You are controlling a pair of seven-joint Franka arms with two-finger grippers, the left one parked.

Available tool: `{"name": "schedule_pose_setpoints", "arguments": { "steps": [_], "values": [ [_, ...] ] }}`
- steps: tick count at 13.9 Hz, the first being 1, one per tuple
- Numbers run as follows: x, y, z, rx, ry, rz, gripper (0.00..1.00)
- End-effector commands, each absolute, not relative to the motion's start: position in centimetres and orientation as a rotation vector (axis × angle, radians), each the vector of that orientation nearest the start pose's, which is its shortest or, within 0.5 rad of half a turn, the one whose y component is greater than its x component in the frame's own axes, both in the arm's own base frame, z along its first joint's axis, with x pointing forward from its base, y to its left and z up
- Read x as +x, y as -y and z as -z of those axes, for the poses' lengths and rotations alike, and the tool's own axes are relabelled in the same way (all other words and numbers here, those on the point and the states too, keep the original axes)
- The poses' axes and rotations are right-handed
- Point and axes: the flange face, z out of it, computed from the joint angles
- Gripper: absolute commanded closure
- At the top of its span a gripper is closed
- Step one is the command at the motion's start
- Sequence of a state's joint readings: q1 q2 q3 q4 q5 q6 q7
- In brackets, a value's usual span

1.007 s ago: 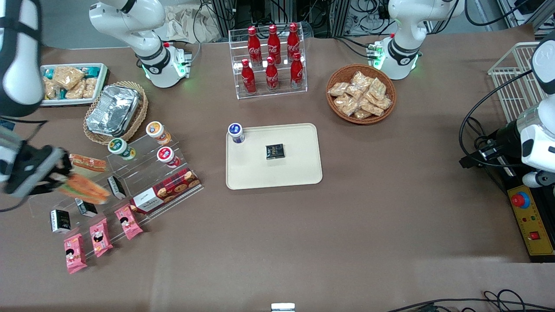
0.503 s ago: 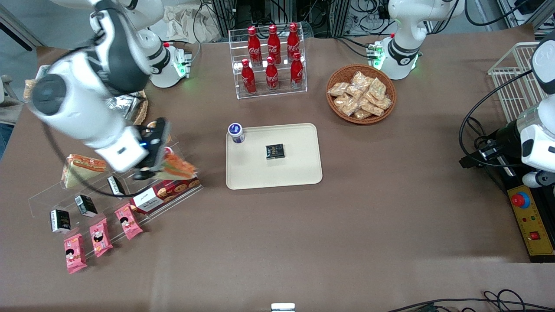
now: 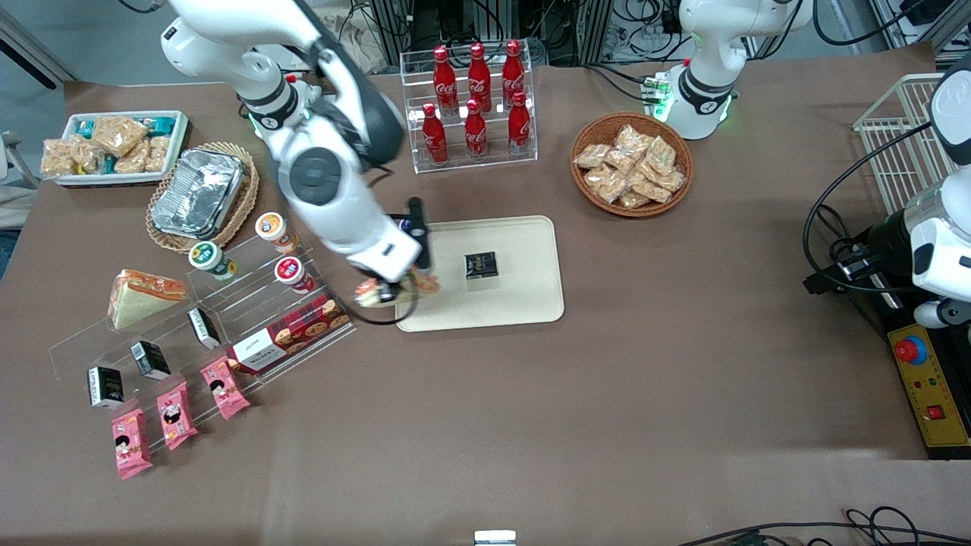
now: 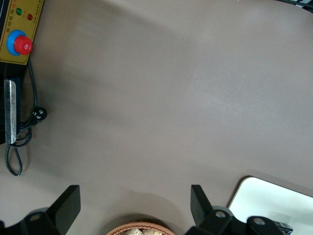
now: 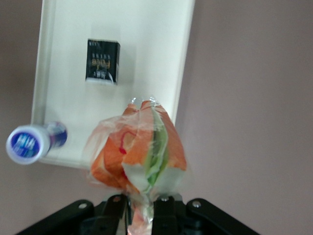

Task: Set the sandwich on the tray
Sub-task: 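Lower the sandwich onto the tray beside the black box and release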

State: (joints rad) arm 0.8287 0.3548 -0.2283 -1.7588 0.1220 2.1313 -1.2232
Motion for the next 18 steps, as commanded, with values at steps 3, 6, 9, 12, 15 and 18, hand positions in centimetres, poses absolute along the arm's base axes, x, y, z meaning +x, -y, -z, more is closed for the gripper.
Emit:
{"name": "schedule_pose_setpoints", "arguments": {
  "steps": [3,6,9,12,15,18],
  "values": [
    [51.3,-43.7,-29.2,1.917,-2.479,-0.167,1.0],
    [50.8,-44.8,-27.2,1.905,-2.468,-0.192,1.0],
    [50.2,-45.0,-25.2,2.072,-2.357,-0.155,0.45],
    [48.5,-46.7,-24.2,2.097,-2.333,-0.149,0.01],
    [48.4,-47.0,-23.8,2.084,-2.332,-0.174,0.01],
    [46.4,-48.9,-26.6,2.028,-2.388,-0.191,0.01]
  ]
}}
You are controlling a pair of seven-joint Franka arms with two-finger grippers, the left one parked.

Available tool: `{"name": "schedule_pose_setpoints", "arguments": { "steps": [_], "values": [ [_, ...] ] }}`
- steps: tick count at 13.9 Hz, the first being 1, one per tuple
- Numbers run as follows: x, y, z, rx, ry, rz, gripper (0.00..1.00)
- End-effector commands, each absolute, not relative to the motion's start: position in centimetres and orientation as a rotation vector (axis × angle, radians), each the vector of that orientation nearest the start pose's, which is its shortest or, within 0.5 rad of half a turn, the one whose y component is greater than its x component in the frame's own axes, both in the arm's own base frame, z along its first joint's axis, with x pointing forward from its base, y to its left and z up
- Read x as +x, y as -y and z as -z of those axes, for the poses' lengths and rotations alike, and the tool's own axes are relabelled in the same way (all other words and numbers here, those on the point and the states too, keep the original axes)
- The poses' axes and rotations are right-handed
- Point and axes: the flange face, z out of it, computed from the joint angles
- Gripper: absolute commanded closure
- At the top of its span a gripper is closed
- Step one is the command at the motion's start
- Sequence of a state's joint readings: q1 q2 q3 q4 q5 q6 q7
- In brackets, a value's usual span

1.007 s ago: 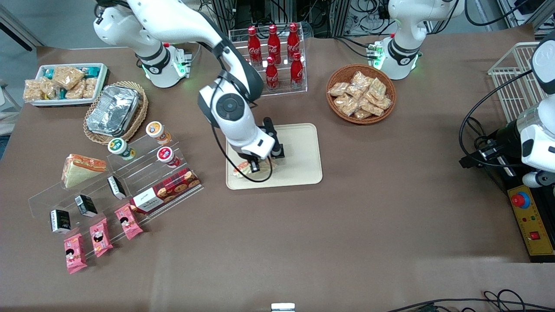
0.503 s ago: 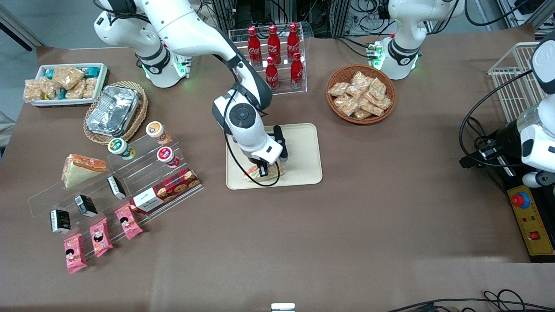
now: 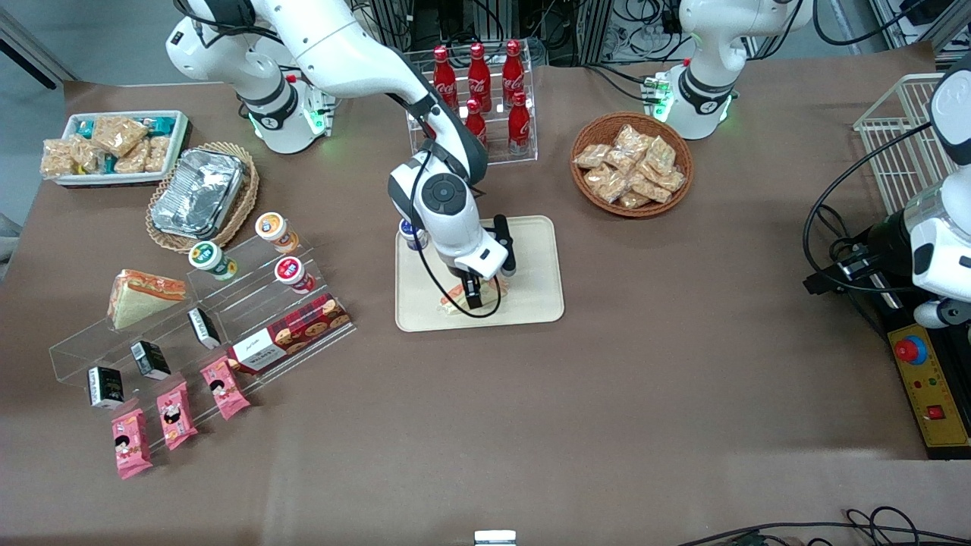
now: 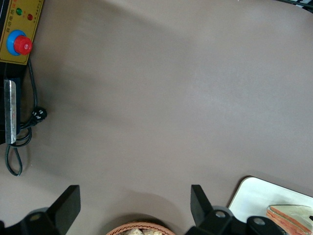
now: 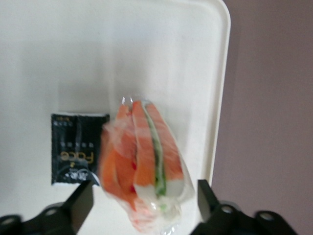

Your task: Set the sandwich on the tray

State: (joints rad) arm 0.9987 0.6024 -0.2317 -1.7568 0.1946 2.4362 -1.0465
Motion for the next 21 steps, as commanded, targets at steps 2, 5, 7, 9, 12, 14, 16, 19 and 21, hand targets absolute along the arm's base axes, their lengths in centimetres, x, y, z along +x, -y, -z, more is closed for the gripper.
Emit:
{"name": "schedule_pose_setpoints", "arguments": {
  "steps": [2,5,7,9,12,14,16,19,21],
  "values": [
    [46.5,-48.4,-30.3,2.025,-2.394,-0.207,0.01],
    [49.4,-43.6,-37.8,2.117,-2.311,-0.212,0.01],
    [51.4,-38.1,-43.1,2.239,-2.222,-0.177,0.01],
    [53.4,-30.8,-47.4,2.396,-2.098,-0.118,0.01],
    [55.4,-19.7,-53.0,2.698,-1.771,-0.055,0.01],
    [56.4,-13.6,-56.7,2.763,-1.549,-0.039,0.01],
    [57.2,-7.9,-59.0,2.802,-1.392,-0.052,0.01],
    [57.2,1.4,-62.2,2.895,-1.155,-0.11,0.01],
    [56.9,5.1,-62.5,2.974,-0.955,-0.125,0.01]
  ]
}}
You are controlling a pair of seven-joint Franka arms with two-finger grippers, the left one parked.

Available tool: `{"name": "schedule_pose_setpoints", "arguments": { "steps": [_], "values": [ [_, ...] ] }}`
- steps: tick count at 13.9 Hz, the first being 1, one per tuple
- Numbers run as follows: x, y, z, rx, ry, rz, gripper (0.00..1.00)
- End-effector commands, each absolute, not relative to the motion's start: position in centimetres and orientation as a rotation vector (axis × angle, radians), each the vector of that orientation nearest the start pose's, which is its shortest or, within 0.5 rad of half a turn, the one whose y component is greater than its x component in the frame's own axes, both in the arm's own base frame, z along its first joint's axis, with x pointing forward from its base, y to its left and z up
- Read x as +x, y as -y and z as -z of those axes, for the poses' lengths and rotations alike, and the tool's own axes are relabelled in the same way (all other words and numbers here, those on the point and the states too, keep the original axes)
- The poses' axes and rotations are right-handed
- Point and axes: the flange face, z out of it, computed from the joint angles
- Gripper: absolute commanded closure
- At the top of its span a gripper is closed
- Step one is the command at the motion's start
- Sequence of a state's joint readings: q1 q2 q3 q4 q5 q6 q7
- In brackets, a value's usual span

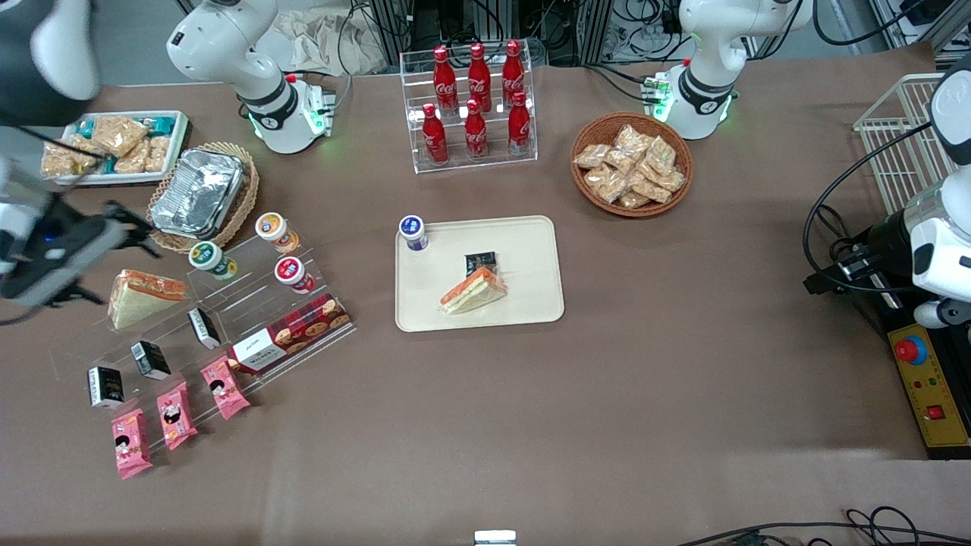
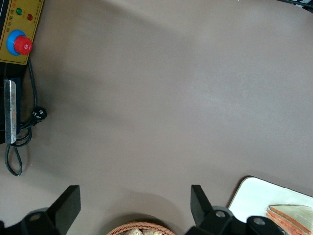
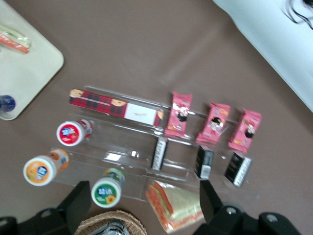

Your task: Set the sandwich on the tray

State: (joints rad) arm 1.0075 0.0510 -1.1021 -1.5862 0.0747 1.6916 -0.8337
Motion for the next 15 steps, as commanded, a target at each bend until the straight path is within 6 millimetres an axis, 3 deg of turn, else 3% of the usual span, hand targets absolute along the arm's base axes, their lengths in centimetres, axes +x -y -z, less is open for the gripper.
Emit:
{"name": "schedule_pose_setpoints", "arguments": {
  "steps": [1,3,4,7,8,12,15],
  "values": [
    [56.6,6.0,-62.9,-3.037,0.83,0.136,0.01],
    [55.8,7.9,-63.2,-3.053,0.702,0.116,0.01],
    [55.3,10.8,-63.1,-3.074,0.565,0.115,0.01],
    [53.9,13.4,-63.1,-3.066,0.386,0.061,0.01],
    [53.0,14.3,-63.9,-3.054,0.332,0.071,0.01],
    [51.2,13.8,-65.2,-3.061,0.012,0.012,0.01],
    [50.0,15.6,-66.0,-3.06,-0.066,0.021,0.01]
  ]
}}
